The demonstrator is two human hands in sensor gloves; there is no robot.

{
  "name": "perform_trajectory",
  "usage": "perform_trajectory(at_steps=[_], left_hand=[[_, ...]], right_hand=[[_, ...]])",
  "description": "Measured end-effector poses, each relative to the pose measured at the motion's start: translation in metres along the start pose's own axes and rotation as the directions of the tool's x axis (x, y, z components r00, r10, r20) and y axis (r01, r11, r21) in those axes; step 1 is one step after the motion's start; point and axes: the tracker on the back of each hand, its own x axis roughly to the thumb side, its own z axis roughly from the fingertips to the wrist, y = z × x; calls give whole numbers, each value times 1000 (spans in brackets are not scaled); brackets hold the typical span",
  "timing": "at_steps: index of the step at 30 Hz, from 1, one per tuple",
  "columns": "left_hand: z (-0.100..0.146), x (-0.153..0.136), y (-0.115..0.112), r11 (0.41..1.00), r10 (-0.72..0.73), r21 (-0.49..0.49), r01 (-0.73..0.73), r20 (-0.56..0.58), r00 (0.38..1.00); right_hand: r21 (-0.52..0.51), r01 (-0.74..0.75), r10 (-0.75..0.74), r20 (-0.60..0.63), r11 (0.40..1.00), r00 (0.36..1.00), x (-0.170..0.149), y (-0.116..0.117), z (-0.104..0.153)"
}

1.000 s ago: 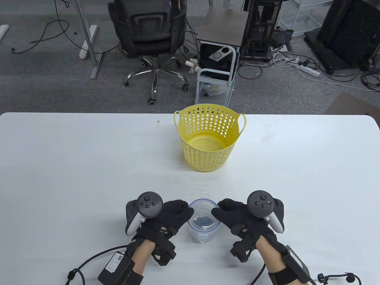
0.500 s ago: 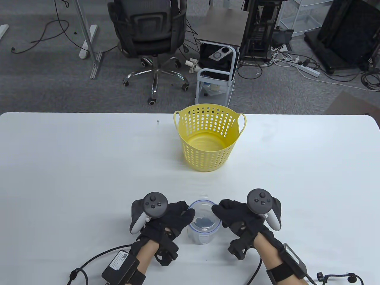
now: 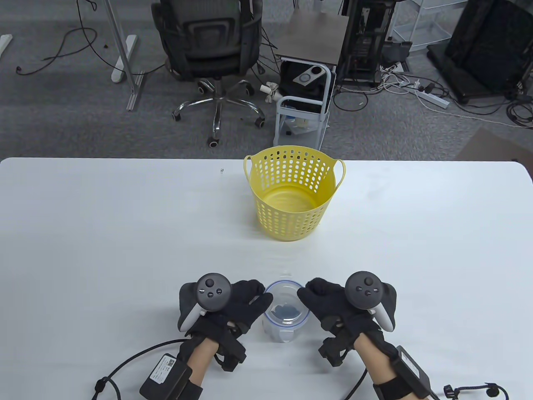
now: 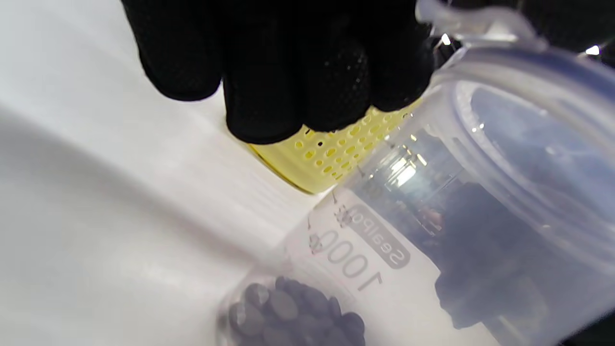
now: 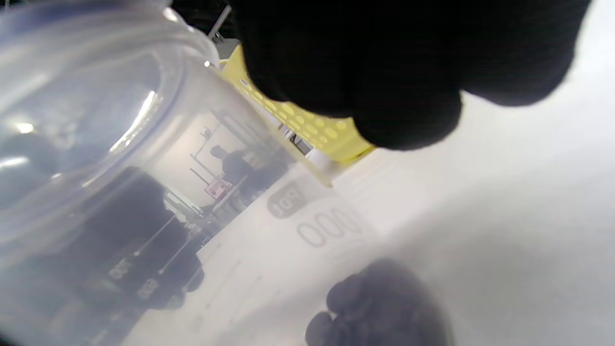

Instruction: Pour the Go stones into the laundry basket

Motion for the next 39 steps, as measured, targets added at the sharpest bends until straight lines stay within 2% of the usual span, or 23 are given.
perform_trajectory(at_steps=[6,14,18,26,30,33,39], left_hand=[[5,3,9,989,-96,112,95,5,995],[4,-4,16,983,-130,124,136,-54,990],[4,-11,22,981,-134,129,145,-92,987],[0,-19,23,986,-126,94,138,-119,985],[0,-18,23,985,-132,95,144,-114,985],[0,-20,22,986,-132,86,142,-117,984],[-1,-20,19,987,-144,60,152,-121,982]], right_hand=[[-74,-138,149,161,988,976,29,6,11],[-83,-341,349,324,936,879,60,29,25],[-72,-417,414,347,906,841,66,38,28],[-179,-446,480,374,877,793,72,44,35],[-194,-396,440,377,898,815,74,36,36],[-213,-341,398,365,916,842,73,24,36],[-292,-293,376,287,910,881,60,-8,30]])
